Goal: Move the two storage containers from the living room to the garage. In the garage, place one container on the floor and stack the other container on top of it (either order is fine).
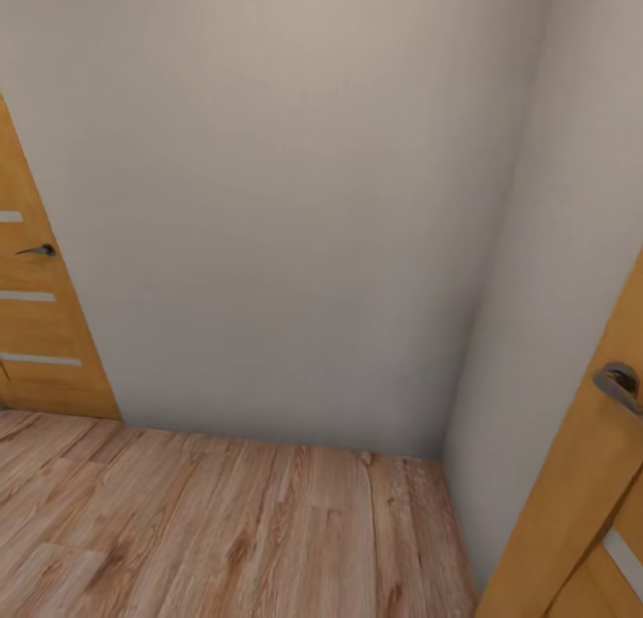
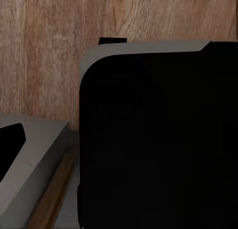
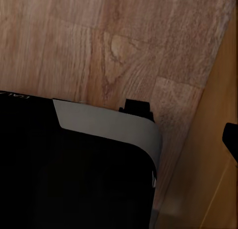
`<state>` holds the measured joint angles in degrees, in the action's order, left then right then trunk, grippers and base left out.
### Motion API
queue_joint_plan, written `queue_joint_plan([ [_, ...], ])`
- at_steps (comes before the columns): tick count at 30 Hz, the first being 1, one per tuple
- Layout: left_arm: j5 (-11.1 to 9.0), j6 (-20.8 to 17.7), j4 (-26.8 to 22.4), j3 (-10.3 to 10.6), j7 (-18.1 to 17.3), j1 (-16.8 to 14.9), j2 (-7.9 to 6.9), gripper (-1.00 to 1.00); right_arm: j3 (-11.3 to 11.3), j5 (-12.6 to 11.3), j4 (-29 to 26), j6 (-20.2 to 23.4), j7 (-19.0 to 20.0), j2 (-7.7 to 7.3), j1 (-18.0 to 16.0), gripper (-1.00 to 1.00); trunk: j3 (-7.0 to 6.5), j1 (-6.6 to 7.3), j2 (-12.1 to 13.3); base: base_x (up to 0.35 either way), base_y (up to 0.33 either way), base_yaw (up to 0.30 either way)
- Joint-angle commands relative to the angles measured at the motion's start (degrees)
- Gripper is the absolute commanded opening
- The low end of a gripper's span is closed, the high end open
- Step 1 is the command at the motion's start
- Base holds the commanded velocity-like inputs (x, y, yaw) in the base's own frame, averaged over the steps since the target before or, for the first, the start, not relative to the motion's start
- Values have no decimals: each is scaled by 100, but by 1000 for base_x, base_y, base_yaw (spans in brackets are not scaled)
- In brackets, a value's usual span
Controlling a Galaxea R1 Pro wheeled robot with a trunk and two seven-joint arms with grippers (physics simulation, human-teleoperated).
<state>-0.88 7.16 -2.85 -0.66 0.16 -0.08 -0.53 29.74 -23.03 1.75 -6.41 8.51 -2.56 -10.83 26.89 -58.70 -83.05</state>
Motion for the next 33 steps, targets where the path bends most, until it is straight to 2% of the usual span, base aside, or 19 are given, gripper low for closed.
queue_joint_plan([
  [1,-9,14,0,-4,2,-1,0,100,43,-61,19,-25,37,1,-7,100,5,-3,-3,321,0,0],
  [10,-9,14,0,-4,2,-1,0,100,58,-45,19,138,47,18,-7,100,5,-3,-3,322,0,47],
  [33,-9,14,-1,-4,2,-1,-4,100,58,-44,19,141,47,12,-7,100,5,-3,-3,321,0,261],
])
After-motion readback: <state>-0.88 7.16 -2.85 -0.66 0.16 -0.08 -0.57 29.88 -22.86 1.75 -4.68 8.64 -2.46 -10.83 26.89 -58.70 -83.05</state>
